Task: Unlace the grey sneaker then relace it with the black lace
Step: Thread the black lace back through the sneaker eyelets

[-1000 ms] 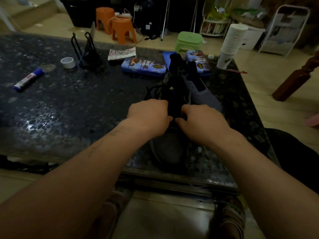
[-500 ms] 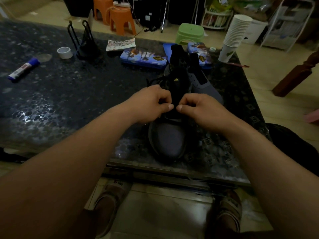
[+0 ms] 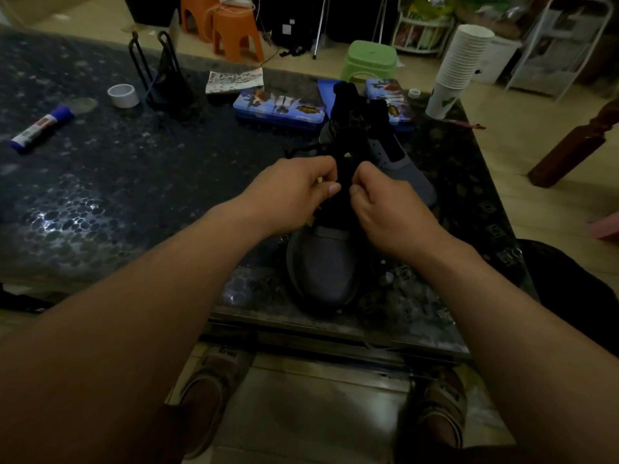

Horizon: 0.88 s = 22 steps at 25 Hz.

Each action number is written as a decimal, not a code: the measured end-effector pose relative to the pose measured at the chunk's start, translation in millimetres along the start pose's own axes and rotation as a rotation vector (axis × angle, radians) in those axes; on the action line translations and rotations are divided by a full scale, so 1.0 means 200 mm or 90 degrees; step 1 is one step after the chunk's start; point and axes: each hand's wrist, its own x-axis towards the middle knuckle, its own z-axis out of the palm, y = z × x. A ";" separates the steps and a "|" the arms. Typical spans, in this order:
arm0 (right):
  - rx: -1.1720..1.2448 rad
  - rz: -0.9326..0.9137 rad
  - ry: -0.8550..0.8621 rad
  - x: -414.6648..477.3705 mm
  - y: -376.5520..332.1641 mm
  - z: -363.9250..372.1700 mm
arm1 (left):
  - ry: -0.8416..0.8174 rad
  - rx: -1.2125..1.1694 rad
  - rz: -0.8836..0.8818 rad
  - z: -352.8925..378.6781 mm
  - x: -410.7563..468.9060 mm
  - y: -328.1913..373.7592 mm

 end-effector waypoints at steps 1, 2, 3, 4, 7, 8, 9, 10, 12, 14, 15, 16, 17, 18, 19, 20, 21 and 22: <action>0.001 0.002 -0.002 0.00 0.00 0.00 | 0.005 0.004 -0.001 0.00 0.00 0.01; 0.003 0.003 -0.006 0.00 0.00 0.00 | 0.009 0.004 -0.004 0.00 0.00 0.01; 0.006 0.004 -0.009 0.00 -0.01 -0.01 | 0.010 -0.004 -0.005 -0.01 0.00 0.01; 0.008 0.006 -0.011 0.00 -0.01 -0.01 | 0.010 -0.015 -0.004 -0.01 0.00 0.01; 0.016 0.019 -0.028 0.00 -0.01 -0.02 | -0.001 -0.007 -0.008 -0.02 0.00 0.02; 0.014 0.023 -0.034 0.00 -0.01 -0.02 | -0.007 0.002 -0.016 -0.01 0.00 0.01; -0.005 0.020 -0.031 0.00 -0.02 -0.02 | -0.008 -0.012 -0.030 -0.01 -0.01 0.01; -0.039 0.008 -0.015 0.00 -0.02 -0.02 | -0.005 -0.054 -0.044 -0.01 -0.01 0.00; -0.062 -0.015 0.030 -0.01 -0.04 -0.02 | -0.006 -0.129 -0.071 -0.02 -0.02 -0.02; 0.010 -0.010 0.033 -0.02 -0.06 -0.02 | -0.034 -0.123 -0.073 -0.02 -0.06 -0.02; 0.062 0.007 0.019 -0.03 -0.07 -0.01 | -0.049 -0.113 -0.070 -0.02 -0.07 -0.01; 0.117 0.031 0.007 -0.04 -0.08 -0.01 | -0.057 -0.107 -0.072 -0.01 -0.09 0.00; 0.173 0.059 0.004 -0.04 -0.09 0.00 | -0.060 -0.106 -0.085 0.00 -0.10 0.01; 0.228 0.089 0.012 -0.05 -0.09 -0.01 | -0.061 -0.102 -0.107 0.02 -0.10 0.01; 0.284 0.121 0.021 -0.05 -0.09 -0.01 | -0.061 -0.090 -0.131 0.02 -0.10 0.00; 0.344 0.151 0.027 -0.06 -0.09 -0.01 | -0.057 -0.073 -0.146 0.03 -0.10 -0.01; 0.405 0.178 0.029 -0.07 -0.10 -0.01 | -0.052 -0.067 -0.155 0.03 -0.10 -0.02; 0.462 0.203 0.027 -0.07 -0.10 0.00 | -0.047 -0.074 -0.161 0.04 -0.10 -0.03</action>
